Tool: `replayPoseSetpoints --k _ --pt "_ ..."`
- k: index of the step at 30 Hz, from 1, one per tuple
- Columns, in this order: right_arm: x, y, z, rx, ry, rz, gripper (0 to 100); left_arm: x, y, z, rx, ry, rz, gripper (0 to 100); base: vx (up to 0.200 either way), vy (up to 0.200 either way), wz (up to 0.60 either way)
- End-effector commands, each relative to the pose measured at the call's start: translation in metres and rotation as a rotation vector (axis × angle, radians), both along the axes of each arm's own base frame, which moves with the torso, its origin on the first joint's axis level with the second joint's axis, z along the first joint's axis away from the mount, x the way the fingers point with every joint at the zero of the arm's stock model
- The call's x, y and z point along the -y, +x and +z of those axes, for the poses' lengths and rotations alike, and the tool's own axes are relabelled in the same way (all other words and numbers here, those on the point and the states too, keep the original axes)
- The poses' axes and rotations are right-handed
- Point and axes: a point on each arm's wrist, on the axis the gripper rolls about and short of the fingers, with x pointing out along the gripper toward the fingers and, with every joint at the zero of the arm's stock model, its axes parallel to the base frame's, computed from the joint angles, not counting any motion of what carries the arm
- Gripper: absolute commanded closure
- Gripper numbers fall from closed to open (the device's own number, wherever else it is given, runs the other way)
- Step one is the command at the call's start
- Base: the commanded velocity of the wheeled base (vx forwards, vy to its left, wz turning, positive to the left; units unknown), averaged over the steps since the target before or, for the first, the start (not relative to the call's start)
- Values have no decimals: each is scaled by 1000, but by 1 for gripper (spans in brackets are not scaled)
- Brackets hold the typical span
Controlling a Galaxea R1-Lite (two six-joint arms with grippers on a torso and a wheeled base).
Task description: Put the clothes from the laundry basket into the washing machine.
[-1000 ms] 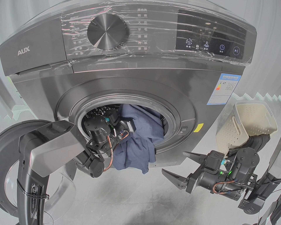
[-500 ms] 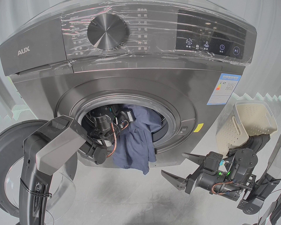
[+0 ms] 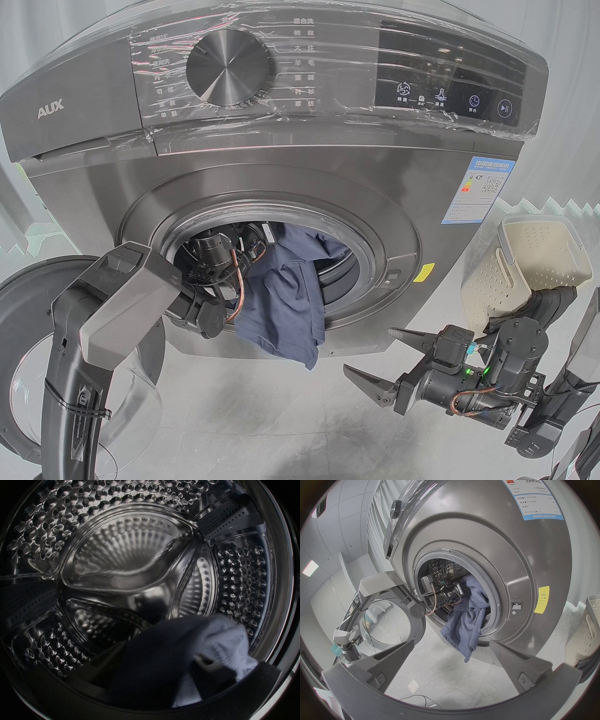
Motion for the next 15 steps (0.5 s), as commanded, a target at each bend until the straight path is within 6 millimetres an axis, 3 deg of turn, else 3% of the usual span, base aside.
replayPoseSetpoints --k 1,9,15 --pt "0 0 -1 -2 -1 1 0 2 -8 -7 -44 18 -12 0 0 0 0" --pt "0 0 -1 -2 -1 1 0 10 -38 -7 -171 91 -114 0 0 0 0" --pt "0 0 0 -1 0 1 0 17 -56 -28 -291 169 -197 0 0 0 0"
